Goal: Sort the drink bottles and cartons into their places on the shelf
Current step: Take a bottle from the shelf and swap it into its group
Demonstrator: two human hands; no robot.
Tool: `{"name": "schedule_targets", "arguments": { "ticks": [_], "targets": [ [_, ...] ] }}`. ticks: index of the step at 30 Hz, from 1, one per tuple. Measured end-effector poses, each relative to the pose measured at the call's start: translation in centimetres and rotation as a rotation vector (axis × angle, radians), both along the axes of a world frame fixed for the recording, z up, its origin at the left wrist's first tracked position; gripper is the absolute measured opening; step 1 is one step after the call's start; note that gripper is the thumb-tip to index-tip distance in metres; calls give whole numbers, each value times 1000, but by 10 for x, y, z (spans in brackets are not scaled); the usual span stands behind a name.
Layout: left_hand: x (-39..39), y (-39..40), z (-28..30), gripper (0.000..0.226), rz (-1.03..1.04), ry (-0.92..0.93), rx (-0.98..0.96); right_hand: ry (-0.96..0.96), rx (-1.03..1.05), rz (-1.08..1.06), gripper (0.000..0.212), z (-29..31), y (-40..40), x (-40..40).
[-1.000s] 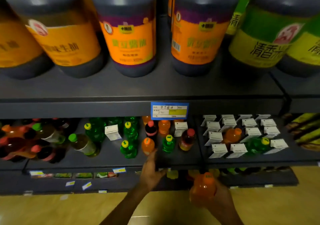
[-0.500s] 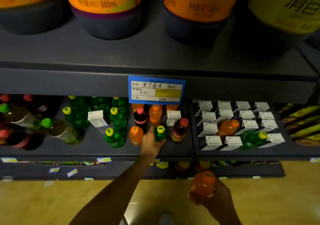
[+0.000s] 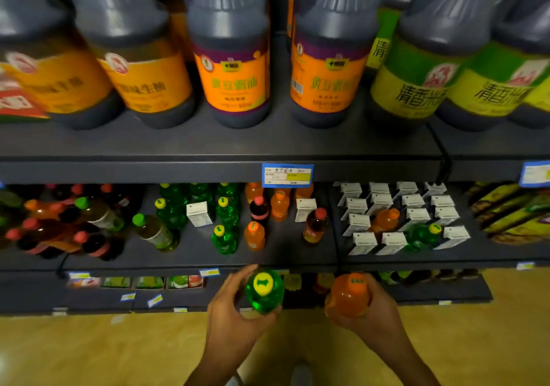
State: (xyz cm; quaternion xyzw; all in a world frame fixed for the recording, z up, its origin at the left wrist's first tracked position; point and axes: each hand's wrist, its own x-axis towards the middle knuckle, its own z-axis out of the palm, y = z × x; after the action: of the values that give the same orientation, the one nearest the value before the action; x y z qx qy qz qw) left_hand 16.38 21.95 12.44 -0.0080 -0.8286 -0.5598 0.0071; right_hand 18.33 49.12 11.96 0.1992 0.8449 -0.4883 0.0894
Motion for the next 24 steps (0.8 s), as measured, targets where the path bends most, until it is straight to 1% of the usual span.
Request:
{"name": "schedule_targets", "arguments": {
  "ticks": [2, 6, 11, 13, 15, 17, 19, 24],
  "targets": [
    [18, -14, 9, 81, 10, -6, 17, 24, 23, 9, 75, 14, -7, 6],
    [30, -33, 15, 70, 18, 4, 26, 54, 4, 9, 76, 26, -24, 7],
    [22, -48, 12, 71, 63, 12, 19, 69, -92, -2, 83, 11, -45, -6],
    [16, -52, 9, 71, 85, 34, 14, 73, -103, 7, 79, -4, -56, -18],
    [10, -56, 1, 70, 91, 40, 10, 63, -92, 17, 70, -25, -67, -37],
    [2, -62, -11, 71, 100, 35, -3, 44, -48, 16, 60, -51, -78, -62],
    [-8, -68, -25, 75, 96, 33, -16, 29, -9, 3, 55, -79, -89, -90],
    [-29, -81, -55, 78, 94, 51, -57, 9, 101, 1, 56, -141, -105, -153]
  ]
}}
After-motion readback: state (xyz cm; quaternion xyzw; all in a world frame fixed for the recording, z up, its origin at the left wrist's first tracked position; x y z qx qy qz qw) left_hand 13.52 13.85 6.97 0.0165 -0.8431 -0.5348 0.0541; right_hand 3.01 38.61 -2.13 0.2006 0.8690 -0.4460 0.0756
